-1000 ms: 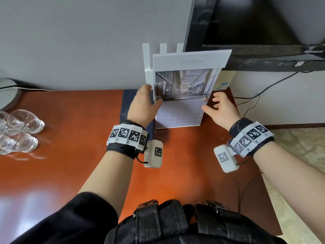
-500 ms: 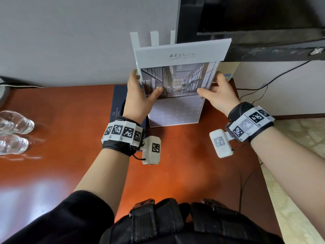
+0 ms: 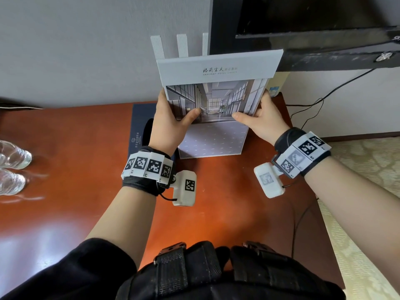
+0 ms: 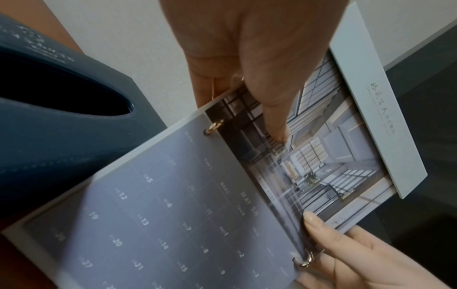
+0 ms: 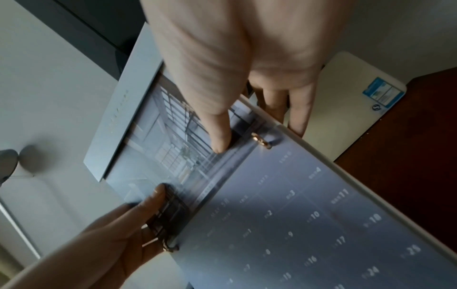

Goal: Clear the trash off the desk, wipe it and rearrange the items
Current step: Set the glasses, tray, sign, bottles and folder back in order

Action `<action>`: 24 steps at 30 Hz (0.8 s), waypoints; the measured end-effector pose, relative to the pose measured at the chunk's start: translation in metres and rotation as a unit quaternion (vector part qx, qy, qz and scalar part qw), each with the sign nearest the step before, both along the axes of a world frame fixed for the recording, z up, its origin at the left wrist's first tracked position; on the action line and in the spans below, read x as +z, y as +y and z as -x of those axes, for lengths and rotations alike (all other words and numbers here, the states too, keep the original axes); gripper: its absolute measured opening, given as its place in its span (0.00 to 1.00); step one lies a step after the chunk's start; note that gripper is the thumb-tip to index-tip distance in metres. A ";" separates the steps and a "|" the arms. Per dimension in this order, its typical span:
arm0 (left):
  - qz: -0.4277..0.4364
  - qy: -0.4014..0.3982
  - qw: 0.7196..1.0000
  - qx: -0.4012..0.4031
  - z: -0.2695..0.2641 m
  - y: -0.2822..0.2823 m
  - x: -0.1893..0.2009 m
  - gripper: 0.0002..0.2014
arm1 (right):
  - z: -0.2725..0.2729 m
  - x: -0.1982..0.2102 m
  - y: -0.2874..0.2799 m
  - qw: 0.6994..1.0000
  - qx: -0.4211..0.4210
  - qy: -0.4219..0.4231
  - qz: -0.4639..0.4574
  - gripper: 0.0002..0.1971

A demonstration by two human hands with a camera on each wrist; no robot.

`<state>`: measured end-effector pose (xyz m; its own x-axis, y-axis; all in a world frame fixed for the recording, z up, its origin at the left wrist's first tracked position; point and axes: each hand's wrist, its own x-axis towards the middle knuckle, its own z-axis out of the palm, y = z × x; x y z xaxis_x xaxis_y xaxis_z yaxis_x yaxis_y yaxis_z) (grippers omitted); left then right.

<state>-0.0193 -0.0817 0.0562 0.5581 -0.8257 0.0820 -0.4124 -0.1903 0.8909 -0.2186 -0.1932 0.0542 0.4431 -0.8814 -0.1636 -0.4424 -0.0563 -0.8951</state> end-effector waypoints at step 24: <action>-0.057 -0.015 0.998 -0.017 0.042 0.052 0.023 0.25 | 0.056 0.021 0.059 0.995 -0.020 0.071 0.061 0.34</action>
